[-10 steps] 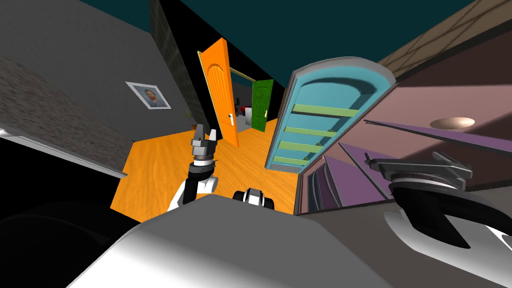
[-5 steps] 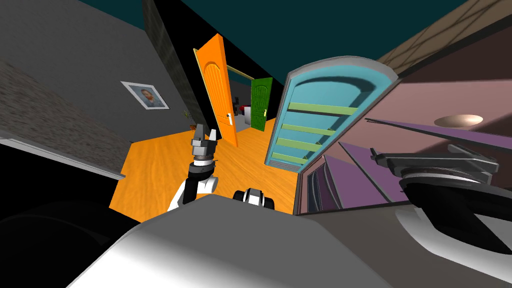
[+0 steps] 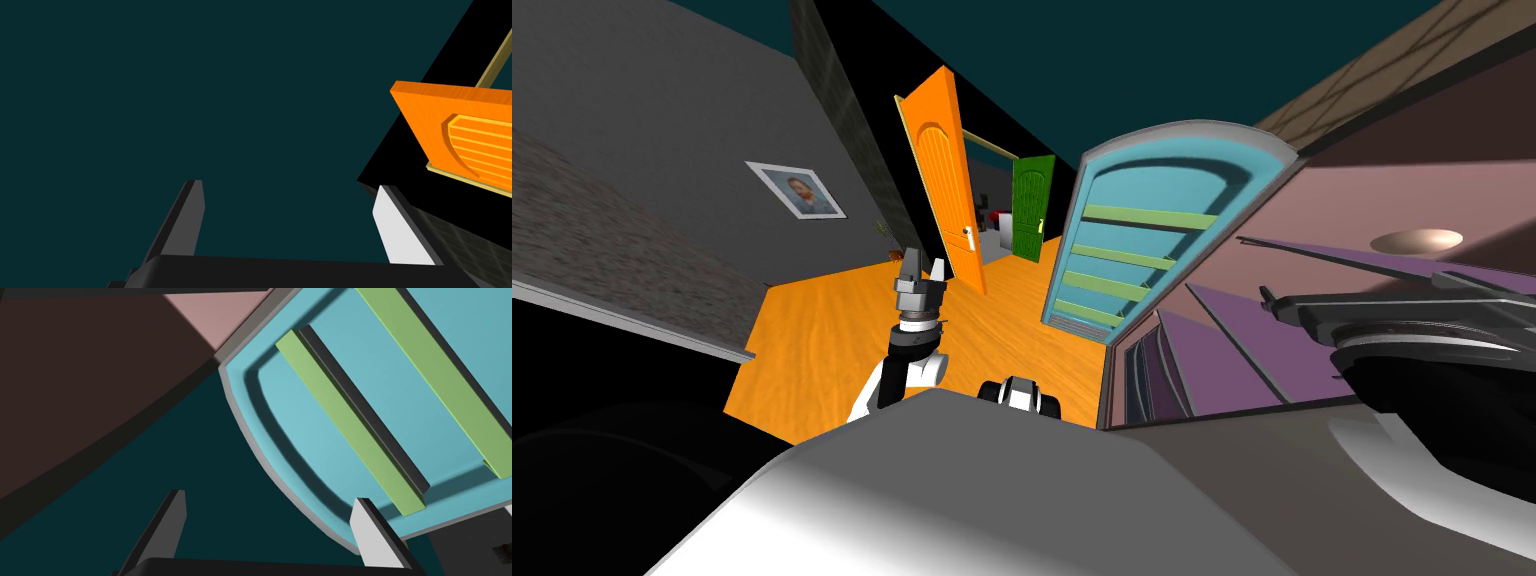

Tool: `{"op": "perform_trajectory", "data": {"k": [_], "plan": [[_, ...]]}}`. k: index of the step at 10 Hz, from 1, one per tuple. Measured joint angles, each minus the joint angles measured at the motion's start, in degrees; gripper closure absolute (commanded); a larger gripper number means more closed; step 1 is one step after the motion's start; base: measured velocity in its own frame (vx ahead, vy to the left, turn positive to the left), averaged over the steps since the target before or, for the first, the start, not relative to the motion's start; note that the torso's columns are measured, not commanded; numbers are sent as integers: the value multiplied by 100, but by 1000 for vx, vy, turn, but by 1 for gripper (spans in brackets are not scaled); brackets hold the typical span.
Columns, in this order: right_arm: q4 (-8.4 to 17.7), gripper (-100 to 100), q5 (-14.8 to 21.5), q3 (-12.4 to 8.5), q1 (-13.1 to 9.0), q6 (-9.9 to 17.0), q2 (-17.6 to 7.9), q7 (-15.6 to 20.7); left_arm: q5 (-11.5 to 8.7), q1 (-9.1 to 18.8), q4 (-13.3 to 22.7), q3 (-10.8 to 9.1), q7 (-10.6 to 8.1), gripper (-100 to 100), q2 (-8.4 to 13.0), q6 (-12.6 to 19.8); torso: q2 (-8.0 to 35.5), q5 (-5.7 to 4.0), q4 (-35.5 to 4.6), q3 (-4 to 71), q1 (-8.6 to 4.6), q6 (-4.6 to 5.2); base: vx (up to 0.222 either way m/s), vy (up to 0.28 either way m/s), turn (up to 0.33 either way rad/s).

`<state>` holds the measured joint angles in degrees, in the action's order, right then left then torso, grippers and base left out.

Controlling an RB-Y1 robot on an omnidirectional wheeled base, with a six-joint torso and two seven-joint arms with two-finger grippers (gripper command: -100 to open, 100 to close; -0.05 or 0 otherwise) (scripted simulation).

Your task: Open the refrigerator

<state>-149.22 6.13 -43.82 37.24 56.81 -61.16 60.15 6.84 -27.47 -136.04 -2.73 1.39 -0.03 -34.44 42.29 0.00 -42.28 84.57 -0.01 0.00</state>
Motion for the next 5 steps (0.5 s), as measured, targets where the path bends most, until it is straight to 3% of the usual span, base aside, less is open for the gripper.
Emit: {"op": "perform_trajectory", "data": {"k": [1, 5], "plan": [[-8, 0, -19, -17, 3, 23, -10, 4, 0, 0, 0, 0, 0, 0, 0, 0, 4, 0, -1, -4, 3, 0, 0, 0, 0], [-7, 0, -17, -15, 3, 21, -9, 3, 0, 0, 0, 0, 0, 0, 0, 0, -1, 0, 0, 0, 1, 0, 0, 0, 0]]}}
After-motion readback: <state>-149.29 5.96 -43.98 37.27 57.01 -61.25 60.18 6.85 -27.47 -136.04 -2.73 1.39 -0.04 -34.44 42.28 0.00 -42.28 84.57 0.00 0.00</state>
